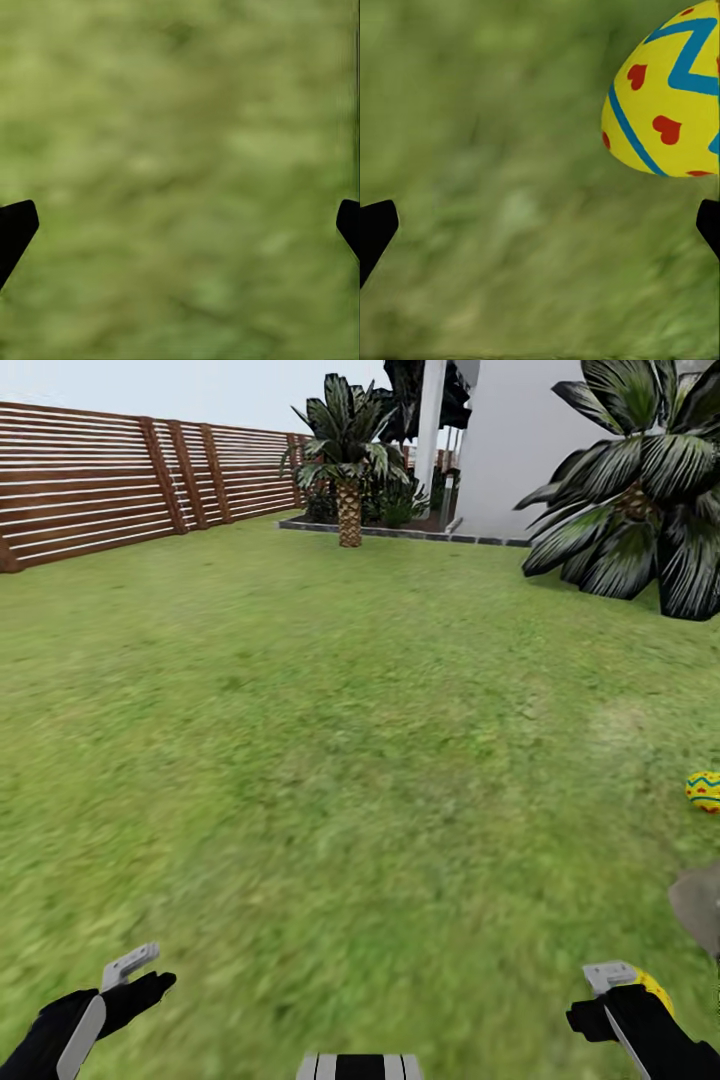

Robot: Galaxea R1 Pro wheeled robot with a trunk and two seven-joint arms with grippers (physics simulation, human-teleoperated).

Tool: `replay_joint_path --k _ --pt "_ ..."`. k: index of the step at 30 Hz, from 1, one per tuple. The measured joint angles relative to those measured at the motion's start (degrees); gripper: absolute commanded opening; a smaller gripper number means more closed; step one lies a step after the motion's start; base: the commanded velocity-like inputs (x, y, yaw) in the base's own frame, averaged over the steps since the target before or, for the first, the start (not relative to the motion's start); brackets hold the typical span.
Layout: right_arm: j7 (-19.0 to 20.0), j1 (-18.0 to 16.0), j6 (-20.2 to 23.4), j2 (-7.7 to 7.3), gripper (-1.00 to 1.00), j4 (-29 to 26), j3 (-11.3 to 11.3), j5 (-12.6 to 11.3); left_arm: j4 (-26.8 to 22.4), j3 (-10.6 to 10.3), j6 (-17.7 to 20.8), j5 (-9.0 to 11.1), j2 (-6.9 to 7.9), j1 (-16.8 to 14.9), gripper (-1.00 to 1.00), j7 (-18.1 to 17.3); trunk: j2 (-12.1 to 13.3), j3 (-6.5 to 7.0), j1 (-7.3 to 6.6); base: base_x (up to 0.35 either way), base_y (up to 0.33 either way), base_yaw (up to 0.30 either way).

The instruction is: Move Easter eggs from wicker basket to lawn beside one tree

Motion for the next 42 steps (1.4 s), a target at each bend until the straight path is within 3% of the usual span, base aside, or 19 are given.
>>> replay_joint_path --k 10,42 --pt "0.0 0.0 0.0 0.0 1.0 0.0 -0.1 0.0 0.1 0.0 0.1 0.0 0.0 0.0 1.0 0.1 0.1 2.22 -0.28 0.087 0.329 -0.296" --pt "0.0 0.0 0.0 -0.08 1.0 0.1 -0.2 -0.1 0.1 0.1 0.0 0.0 0.0 0.0 1.0 0.1 0.6 9.31 -1.11 0.269 0.252 -0.296"
